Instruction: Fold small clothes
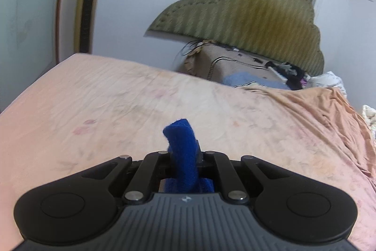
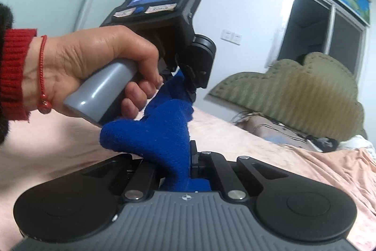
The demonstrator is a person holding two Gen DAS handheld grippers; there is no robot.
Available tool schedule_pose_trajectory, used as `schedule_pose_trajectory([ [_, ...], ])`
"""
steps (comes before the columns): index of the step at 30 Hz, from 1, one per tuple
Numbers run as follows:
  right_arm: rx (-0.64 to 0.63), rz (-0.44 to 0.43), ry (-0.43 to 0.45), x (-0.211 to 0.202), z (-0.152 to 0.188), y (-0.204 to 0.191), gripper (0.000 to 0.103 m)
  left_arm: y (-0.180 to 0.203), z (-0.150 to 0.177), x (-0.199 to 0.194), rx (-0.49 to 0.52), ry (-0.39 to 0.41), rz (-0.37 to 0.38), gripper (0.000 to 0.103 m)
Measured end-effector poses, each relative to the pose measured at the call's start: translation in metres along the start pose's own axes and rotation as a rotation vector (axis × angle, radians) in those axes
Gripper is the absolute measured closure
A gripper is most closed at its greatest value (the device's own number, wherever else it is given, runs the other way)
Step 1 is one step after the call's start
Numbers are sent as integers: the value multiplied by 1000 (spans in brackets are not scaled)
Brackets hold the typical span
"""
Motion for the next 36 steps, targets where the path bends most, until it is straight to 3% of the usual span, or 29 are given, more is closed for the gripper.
schedule_pose_trajectory([
  [10, 79, 115, -51, -11, 37, 62, 98, 94, 10, 26, 124, -7, 82, 95],
  [22, 191, 214, -153, -31, 101, 111, 98, 187, 64, 83, 220, -128, 173, 95],
  [27, 361, 190, -215, -33, 128, 138, 98, 212, 83, 102, 251, -175, 183, 95],
  [33, 630, 88, -269, -28, 165, 165, 97, 226, 111, 126, 311, -252, 151, 94],
  [35, 663, 76, -272, -26, 172, 165, 96, 228, 116, 129, 320, -266, 154, 89],
  [36, 676, 71, -273, -24, 175, 166, 95, 229, 117, 130, 322, -275, 163, 82],
])
Point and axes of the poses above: each gripper's, at about its wrist camera, not at the fingertips, and x roughly the way its jaws point, y to its right, z to its underside, the point moved 2 cm from there along x, roughly the way its jaws point, and after that the axes turned 5 degrees about -x, right-handed, at the moved point
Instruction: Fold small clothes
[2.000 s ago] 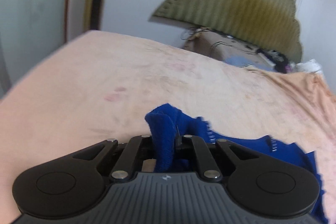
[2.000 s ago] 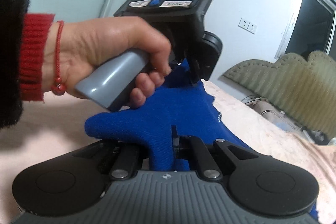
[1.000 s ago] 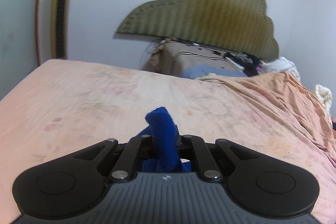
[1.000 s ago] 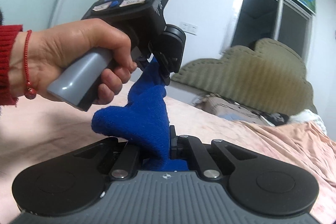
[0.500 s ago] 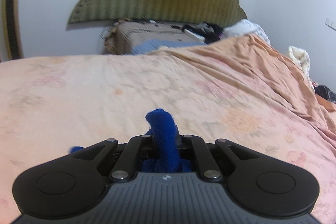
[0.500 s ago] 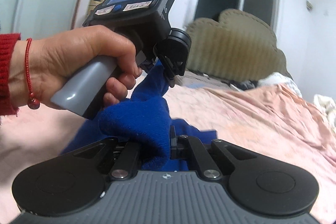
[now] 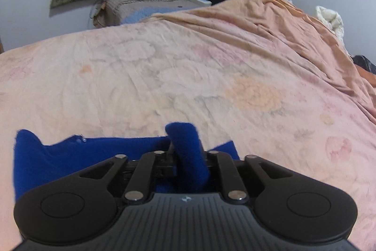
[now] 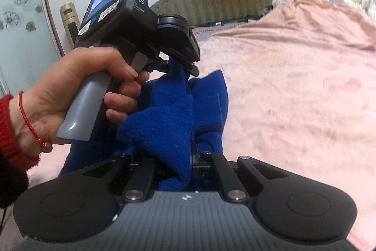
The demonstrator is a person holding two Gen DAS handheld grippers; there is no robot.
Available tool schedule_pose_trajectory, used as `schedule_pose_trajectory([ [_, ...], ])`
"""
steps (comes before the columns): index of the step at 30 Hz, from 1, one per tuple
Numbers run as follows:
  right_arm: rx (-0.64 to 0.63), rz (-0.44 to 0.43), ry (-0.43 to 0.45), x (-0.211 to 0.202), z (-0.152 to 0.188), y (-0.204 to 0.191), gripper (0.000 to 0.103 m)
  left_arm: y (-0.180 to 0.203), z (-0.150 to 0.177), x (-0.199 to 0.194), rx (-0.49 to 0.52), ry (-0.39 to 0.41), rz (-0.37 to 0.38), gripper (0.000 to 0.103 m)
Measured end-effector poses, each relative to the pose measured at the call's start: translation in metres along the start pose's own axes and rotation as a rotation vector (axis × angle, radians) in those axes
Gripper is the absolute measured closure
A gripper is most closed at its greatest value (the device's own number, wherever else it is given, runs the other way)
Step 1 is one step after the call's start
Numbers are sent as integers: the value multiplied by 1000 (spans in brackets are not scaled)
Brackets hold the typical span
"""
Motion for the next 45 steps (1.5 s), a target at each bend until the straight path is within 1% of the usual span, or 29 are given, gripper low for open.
schedule_pose_trajectory([
  [1, 15, -4, -3, 0, 2, 2, 91, 1, 0, 0, 1, -6, 7, 68],
  [2, 36, -11, -6, 2, 1, 4, 83, 1, -1, 0, 2, -5, 6, 58],
  [3, 68, -21, -9, 2, 4, 8, 83, 2, -2, -2, 3, 4, -3, 34],
  [4, 102, -33, -12, 4, 4, 13, 81, 2, -4, -6, 6, 28, -15, 16],
  [5, 135, -49, -15, 6, 0, 21, 79, 2, -5, -11, 13, 63, -32, 13],
  [6, 169, -67, -16, 6, 2, 26, 78, 2, -7, -17, 22, 93, -48, 12],
  [8, 216, -93, -5, 7, 6, 33, 75, 2, -12, -27, 41, 119, -76, 12],
  [9, 235, -102, 2, 7, 7, 36, 71, 0, -13, -31, 45, 123, -92, 12],
  [10, 252, -107, 13, 6, 8, 39, 65, -3, -13, -38, 41, 130, -118, 12],
  [11, 268, -111, 23, 4, 10, 43, 63, -7, -11, -45, 32, 140, -138, 12],
  [13, 312, -127, 44, 1, 13, 52, 63, -17, -4, -60, 23, 158, -175, 12],
  [17, 359, -147, 62, 3, 14, 60, 63, -36, 26, -90, 49, 191, -283, 12],
  [19, 384, -141, 70, 7, 12, 65, 63, -42, 41, -105, 53, 211, -296, 12],
  [20, 398, -136, 66, 9, 12, 68, 64, -46, 50, -114, 44, 226, -293, 12],
  [23, 423, -132, 58, 20, 12, 70, 63, -52, 76, -130, 15, 257, -283, 11],
  [24, 412, -132, 57, 22, 11, 68, 64, -52, 84, -132, 11, 261, -279, 8],
  [26, 368, -138, 53, 21, 11, 60, 64, -55, 98, -128, 25, 261, -278, 8],
  [28, 311, -152, 51, 18, 9, 50, 65, -60, 108, -123, 30, 250, -300, 8],
  [30, 284, -164, 55, 15, 7, 46, 66, -68, 117, -122, 4, 257, -282, 8],
  [34, 364, -192, 48, 8, 11, 59, 66, -87, 126, -124, -94, 268, -193, 7],
  [37, 413, -200, 58, 7, 14, 67, 66, -96, 130, -119, -135, 267, -167, 6],
  [42, 494, -188, 87, 0, 19, 77, 68, -96, 131, -122, -113, 258, -160, 6],
  [43, 517, -184, 95, -2, 20, 80, 68, -96, 130, -125, -113, 244, -154, 6],
  [45, 561, -173, 96, -6, 23, 85, 76, -94, 131, -137, -93, 225, -146, 6],
])
Point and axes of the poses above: each gripper's, at about its wrist camera, not at the fingertips, and x roughly the way its jaws point, y to its right, z to its underside, the point moved 2 cm from there along x, roughly the way its jaws point, and after that the axes turned 5 degrees about -x, right-handed, at the moved point
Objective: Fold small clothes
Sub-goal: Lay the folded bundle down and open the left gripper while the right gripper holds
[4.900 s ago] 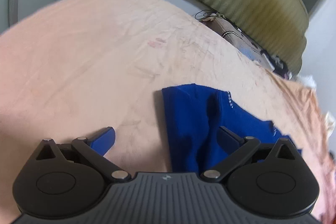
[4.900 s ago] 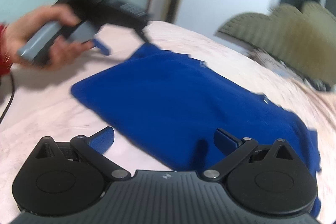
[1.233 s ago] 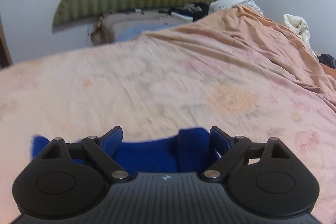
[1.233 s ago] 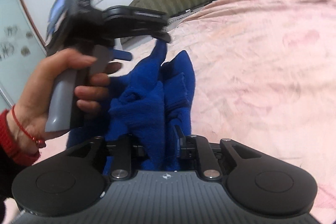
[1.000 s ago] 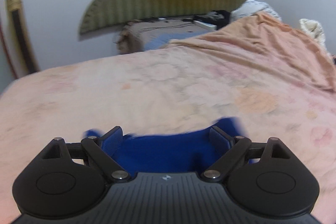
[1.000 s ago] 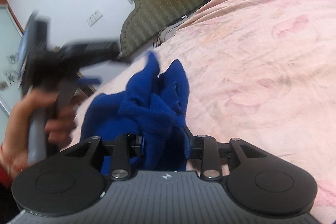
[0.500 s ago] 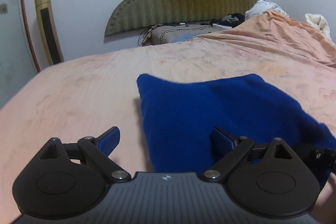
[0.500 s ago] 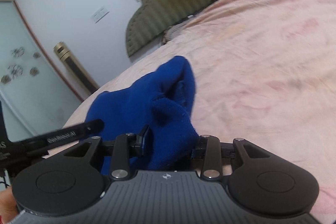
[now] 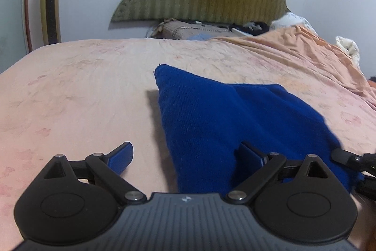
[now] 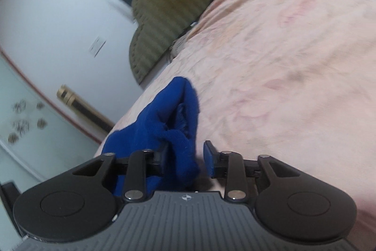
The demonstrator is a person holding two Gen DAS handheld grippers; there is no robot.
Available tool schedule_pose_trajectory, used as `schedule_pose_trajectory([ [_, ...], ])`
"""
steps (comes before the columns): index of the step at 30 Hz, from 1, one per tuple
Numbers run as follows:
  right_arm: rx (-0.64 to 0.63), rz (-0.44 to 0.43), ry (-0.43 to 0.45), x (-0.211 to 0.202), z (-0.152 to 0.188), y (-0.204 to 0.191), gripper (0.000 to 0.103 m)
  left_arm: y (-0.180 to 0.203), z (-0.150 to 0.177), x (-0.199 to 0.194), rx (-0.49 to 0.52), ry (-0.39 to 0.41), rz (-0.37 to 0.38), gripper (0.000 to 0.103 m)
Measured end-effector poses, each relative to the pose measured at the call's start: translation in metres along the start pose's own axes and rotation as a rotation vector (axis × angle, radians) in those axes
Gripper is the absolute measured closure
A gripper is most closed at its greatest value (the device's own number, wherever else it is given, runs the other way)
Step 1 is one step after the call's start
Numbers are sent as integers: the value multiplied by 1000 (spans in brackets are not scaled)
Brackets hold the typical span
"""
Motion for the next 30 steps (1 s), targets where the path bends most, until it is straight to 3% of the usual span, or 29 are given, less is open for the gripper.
schedule_pose_trajectory([
  [2, 17, 16, -9, -2, 2, 2, 84, 3, 3, -22, 70, 13, 12, 6],
  [8, -16, 25, -19, 2, 4, -5, 88, 17, 45, -80, 261, 57, 26, 6],
  [11, 0, 17, -32, 4, 3, -1, 88, 30, 64, -84, 330, 36, 28, 6],
  [18, -5, -38, -27, 3, 3, -4, 88, 55, 84, -68, 486, 52, -73, 6],
  [21, 20, -64, -36, 0, 2, -1, 88, 47, 78, -67, 449, 118, -156, 6],
  [23, 24, -78, -71, 1, 4, -3, 89, 31, 69, -66, 363, 118, -165, 4],
  [26, -28, -98, -143, 3, 9, -13, 89, 2, 59, -59, 212, 57, -158, 4],
  [30, -98, 27, -158, 0, 3, -20, 81, -14, 58, -54, 153, -46, -81, 6],
])
Point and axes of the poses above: each gripper's, at about its wrist camera, not at the fingertips, and x roughly the way its jaws point, y to its right, z to its underside, the point moved 2 cm from there along x, roughly the way its jaws point, and after that the axes turned 5 degrees about -x, right-handed, at the moved point
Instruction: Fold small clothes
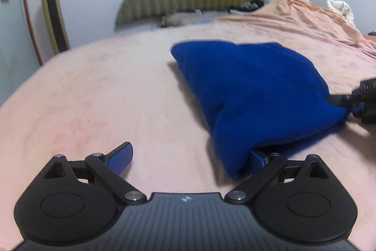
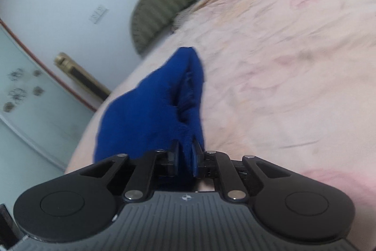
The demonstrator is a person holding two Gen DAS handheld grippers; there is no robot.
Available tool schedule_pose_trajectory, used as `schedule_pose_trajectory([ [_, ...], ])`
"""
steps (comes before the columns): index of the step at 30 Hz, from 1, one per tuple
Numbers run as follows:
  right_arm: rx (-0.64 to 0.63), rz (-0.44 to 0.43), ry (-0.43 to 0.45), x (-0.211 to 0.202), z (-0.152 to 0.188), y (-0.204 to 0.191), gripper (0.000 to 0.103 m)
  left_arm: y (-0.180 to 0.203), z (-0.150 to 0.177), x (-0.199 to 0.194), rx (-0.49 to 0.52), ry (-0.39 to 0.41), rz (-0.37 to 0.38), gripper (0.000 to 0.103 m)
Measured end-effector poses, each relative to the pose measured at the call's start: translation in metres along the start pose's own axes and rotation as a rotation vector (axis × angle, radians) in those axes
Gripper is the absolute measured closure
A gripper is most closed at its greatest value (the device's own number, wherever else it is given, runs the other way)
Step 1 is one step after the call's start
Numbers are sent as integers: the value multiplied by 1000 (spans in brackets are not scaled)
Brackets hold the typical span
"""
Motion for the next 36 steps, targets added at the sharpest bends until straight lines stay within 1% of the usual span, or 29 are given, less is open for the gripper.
schedule_pose_trajectory([
  [1, 5, -6, 0, -3, -3, 0, 76, -1, -1, -4, 11, -3, 6, 6],
  [3, -16, -10, 15, -9, -16, -2, 72, -4, -2, -16, 24, 10, 19, 6],
  [6, -69, 24, 32, -1, -46, -7, 70, -10, -19, -21, 3, 19, 61, 5],
  [9, -67, 1, 1, 30, -79, -7, 70, -11, -47, -11, -31, 23, 116, 5],
  [12, -17, -31, -55, 69, -105, -2, 68, -8, -77, 9, -63, 24, 123, 5],
  [14, 2, -32, -80, 92, -114, -4, 61, -9, -94, 23, -109, 37, 133, 5],
  [16, -16, -25, -94, 112, -120, -9, 61, -9, -107, 38, -153, 33, 159, 5],
  [17, -25, -23, -98, 119, -121, -12, 62, -7, -113, 49, -175, 23, 169, 5],
  [18, -43, -21, -97, 124, -122, -15, 66, -6, -116, 57, -184, 11, 176, 5],
  [19, -65, -1, -89, 126, -123, -19, 84, -4, -118, 68, -182, -3, 170, 5],
  [20, -98, 47, -79, 126, -123, -21, 96, -1, -119, 78, -177, -22, 142, 5],
  [21, -140, 108, -60, 125, -123, -22, 95, 1, -118, 86, -171, -37, 112, 6],
  [22, -160, 135, -50, 125, -122, -21, 95, 2, -116, 93, -163, -52, 93, 6],
  [23, -168, 135, -57, 125, -120, -20, 87, 3, -113, 99, -163, -66, 83, 5],
  [24, -176, 130, -72, 123, -117, -21, 81, 1, -111, 100, -172, -73, 84, 6],
  [25, -196, 152, -63, 117, -115, -24, 77, 0, -108, 101, -187, -77, 95, 6],
  [26, -233, 183, -37, 108, -113, -29, 67, -3, -106, 100, -202, -78, 107, 5],
  [28, -332, 255, 34, 84, -104, -48, 57, -6, -103, 97, -220, -81, 111, 6],
  [29, -377, 264, 62, 72, -99, -58, 53, -6, -101, 94, -224, -81, 111, 6],
  [30, -429, 239, 69, 63, -92, -68, 51, -5, -100, 92, -224, -81, 111, 6],
  [31, -467, 204, 56, 56, -86, -74, 45, -5, -99, 90, -223, -83, 111, 6],
  [33, -519, 164, 5, 52, -71, -84, 42, -4, -96, 87, -220, -88, 107, 5],
  [34, -534, 182, -25, 55, -65, -84, 40, -3, -96, 86, -222, -92, 106, 5],
  [36, -548, 274, -73, 67, -58, -78, 40, -2, -93, 83, -229, -98, 107, 6],
])
Point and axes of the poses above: each gripper's, at about its wrist camera, not at the fingertips, and x roughly the way its jaws point, y to its right, z to its underside, the point moved 2 cm from there along x, roughly the way its jaws point, and after that the axes turned 5 degrees about -x, right-handed, at the moved point
